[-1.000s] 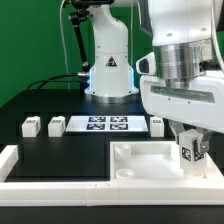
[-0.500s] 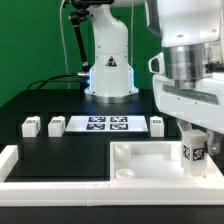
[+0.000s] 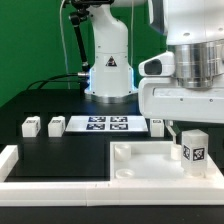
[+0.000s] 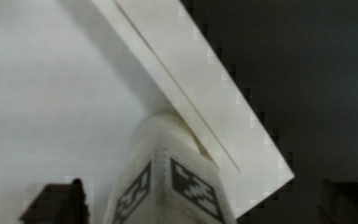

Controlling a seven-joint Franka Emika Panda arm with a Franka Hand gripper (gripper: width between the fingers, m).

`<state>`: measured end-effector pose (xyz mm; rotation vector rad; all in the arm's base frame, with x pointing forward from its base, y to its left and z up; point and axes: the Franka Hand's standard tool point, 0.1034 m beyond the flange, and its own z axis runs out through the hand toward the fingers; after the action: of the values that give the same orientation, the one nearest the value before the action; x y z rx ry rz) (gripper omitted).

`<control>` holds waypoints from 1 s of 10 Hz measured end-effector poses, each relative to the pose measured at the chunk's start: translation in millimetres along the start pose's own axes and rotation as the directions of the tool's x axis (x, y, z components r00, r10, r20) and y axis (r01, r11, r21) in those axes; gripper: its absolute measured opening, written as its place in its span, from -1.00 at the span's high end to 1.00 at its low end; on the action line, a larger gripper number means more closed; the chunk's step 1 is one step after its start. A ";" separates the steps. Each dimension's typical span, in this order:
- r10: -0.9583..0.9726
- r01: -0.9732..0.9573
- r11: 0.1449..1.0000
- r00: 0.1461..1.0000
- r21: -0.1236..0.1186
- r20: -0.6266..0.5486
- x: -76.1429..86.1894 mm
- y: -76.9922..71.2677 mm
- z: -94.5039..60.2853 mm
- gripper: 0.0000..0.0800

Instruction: Assemble square table

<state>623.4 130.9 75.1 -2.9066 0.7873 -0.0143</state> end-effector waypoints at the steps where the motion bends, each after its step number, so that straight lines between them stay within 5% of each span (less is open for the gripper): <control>1: -0.093 0.093 0.996 0.996 0.000 0.000 0.4 0.5 0.0 -0.62; 3: -0.281 0.281 0.960 0.960 -0.009 -0.005 3.7 3.2 -1.1 -0.62; 6: -0.554 0.553 0.831 0.832 -0.055 -0.012 5.1 0.9 -2.4 -0.62; 8: -0.543 0.542 0.839 0.840 -0.052 -0.016 5.6 0.7 -2.1 -0.62; 10: -0.529 0.527 0.848 0.849 -0.051 -0.016 5.6 0.8 -2.0 0.03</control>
Offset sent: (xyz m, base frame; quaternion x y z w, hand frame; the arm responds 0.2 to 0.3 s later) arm 0.0063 -0.0039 0.0071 -0.0399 0.0240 -0.2823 0.9582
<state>627.8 127.1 76.8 -3.0679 -0.0390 -0.0947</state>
